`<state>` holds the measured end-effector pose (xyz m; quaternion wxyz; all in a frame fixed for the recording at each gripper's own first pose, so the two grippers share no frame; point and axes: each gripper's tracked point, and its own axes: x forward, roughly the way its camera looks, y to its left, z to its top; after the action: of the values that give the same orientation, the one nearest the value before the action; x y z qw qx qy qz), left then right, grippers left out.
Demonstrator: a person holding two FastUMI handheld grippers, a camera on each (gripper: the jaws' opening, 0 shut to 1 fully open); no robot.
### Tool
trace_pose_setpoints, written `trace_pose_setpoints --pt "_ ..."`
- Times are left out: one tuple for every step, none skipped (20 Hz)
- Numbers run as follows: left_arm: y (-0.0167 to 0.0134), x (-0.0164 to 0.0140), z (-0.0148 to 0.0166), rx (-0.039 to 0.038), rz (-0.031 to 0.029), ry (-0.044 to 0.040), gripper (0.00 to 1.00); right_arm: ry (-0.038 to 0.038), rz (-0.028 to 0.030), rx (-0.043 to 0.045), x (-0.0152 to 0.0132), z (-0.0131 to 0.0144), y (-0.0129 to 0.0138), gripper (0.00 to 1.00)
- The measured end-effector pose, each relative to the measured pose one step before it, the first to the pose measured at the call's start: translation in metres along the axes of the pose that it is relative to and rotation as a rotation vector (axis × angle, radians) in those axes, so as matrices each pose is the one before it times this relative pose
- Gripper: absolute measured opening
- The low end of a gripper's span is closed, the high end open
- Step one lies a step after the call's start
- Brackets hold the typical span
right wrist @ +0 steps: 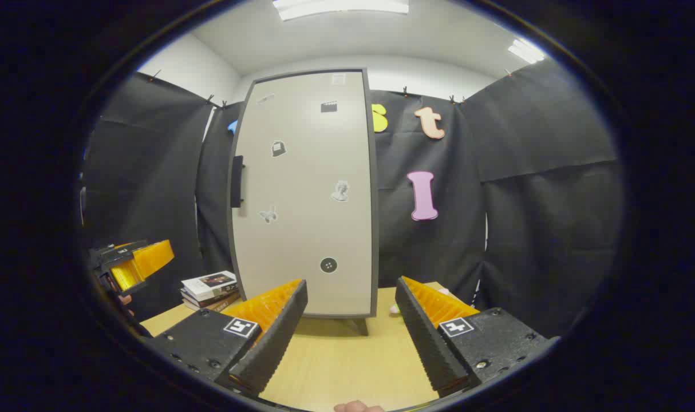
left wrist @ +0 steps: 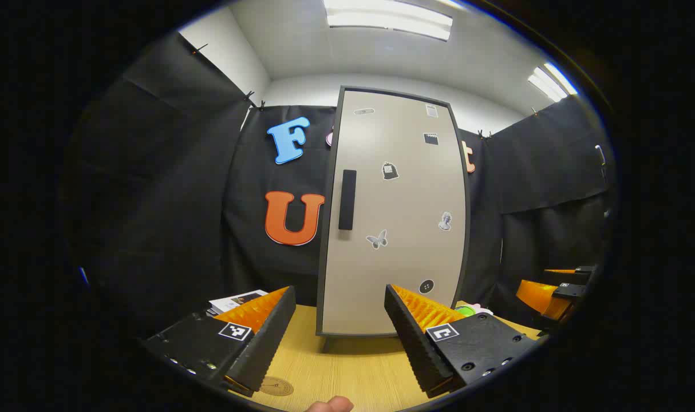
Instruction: Open the cabinet door with the right hand, grasp the bottle in the cabinet with the left hand and place it on the coaster, then close the cabinet door with the right hand.
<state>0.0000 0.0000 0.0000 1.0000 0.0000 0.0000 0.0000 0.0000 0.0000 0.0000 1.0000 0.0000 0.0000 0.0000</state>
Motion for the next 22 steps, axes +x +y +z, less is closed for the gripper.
trace_pose_setpoints --pt "-0.00143 0.00009 -0.00109 -0.00295 -0.00390 0.00478 0.95 -0.00006 0.00011 0.00250 0.00017 0.00076 0.00069 1.00" --pt "-0.00109 -0.00005 0.00029 -0.00143 -0.00293 0.00185 0.95 -0.00026 -0.00151 0.00371 -0.00089 0.00061 -0.00082 1.00" --pt "-0.00074 0.00030 0.00060 0.00200 -0.00275 -0.00022 0.95 -0.00070 -0.00039 0.00320 -0.00012 0.00063 -0.00077 1.00" --pt "-0.00041 0.00018 0.00004 0.00312 -0.00026 -0.00095 0.95 -0.00101 -0.00204 0.00383 -0.00024 0.00041 -0.00028 0.99" --pt "-0.00087 0.00039 0.00016 0.00020 -0.00160 -0.00174 0.95 0.00037 -0.00192 0.00424 0.00002 0.00115 -0.00119 1.00" --pt "-0.00222 0.00074 0.00011 -0.00361 -0.00575 -0.00014 0.95 -0.00131 -0.00174 0.00329 -0.00110 -0.00010 -0.00116 0.99" --pt "-0.00219 -0.00033 -0.00029 -0.00371 -0.00646 0.00150 0.95 -0.00761 -0.00036 0.00347 -0.00059 0.00259 -0.00064 1.00" --pt "-0.00125 0.00021 -0.00050 -0.00025 -0.00407 0.00216 0.95 -0.00531 -0.00269 0.00109 -0.00034 0.00075 -0.00164 1.00" --pt "-0.00050 0.00009 -0.00114 0.00329 0.00016 0.00267 0.95 0.00041 -0.00590 -0.00020 -0.00015 0.00055 -0.00189 1.00" --pt "-0.00010 0.00023 0.00008 0.00303 0.00082 -0.00020 0.95 0.00146 -0.00256 0.00004 -0.00070 -0.00083 -0.00074 0.99" --pt "-0.00182 0.00065 -0.00011 0.00115 -0.00259 0.00071 0.95 -0.00050 -0.00163 0.00186 0.00003 0.00065 -0.00082 1.00" --pt "-0.00067 -0.00032 0.00018 -0.00034 -0.00227 0.00070 0.95 -0.00051 -0.00223 0.00185 -0.00049 0.00018 -0.00125 1.00" --pt "-0.00056 -0.00032 0.00005 0.00037 -0.00197 -0.00010 0.95 0.00034 -0.00189 0.00165 0.00011 0.00000 -0.00035 1.00" --pt "-0.00064 0.00010 0.00068 0.00063 -0.00081 -0.00091 0.95 0.00241 -0.00090 0.00069 0.00010 -0.00055 -0.00061 1.00" --pt "0.00046 0.00016 -0.00035 0.00064 0.00094 -0.00179 0.95 0.00104 -0.00089 0.00175 -0.00066 -0.00055 -0.00081 1.00" --pt "-0.00010 0.00050 0.00024 0.00037 0.00037 0.00098 0.95 0.00060 -0.00081 0.00218 0.00025 0.00027 -0.00041 0.99" --pt "-0.00015 -0.00012 -0.00103 0.00030 -0.00053 0.00206 0.95 0.00099 -0.00063 0.00200 -0.00045 -0.00034 -0.00018 0.99" --pt "-0.00022 0.00046 -0.00042 -0.00102 -0.00061 0.00058 0.95 0.00033 -0.00146 0.00130 -0.00077 0.00024 -0.00084 1.00" --pt "0.00024 -0.00026 0.00067 -0.00198 0.00113 0.00020 0.95 -0.00182 -0.00010 0.00063 -0.00001 0.00134 -0.00036 1.00" --pt "-0.00006 -0.00023 0.00112 -0.00241 0.00019 -0.00248 0.95 -0.00129 -0.00158 -0.00108 0.00007 0.00026 0.00014 1.00" --pt "-0.00012 0.00067 0.00035 -0.00073 0.00043 -0.00099 0.95 -0.00362 -0.00101 -0.00153 -0.00008 0.00103 -0.00067 1.00" --pt "0.00096 -0.00044 0.00015 0.00072 0.00266 -0.00103 0.95 0.00061 -0.00161 -0.00226 -0.00015 -0.00021 -0.00036 1.00"
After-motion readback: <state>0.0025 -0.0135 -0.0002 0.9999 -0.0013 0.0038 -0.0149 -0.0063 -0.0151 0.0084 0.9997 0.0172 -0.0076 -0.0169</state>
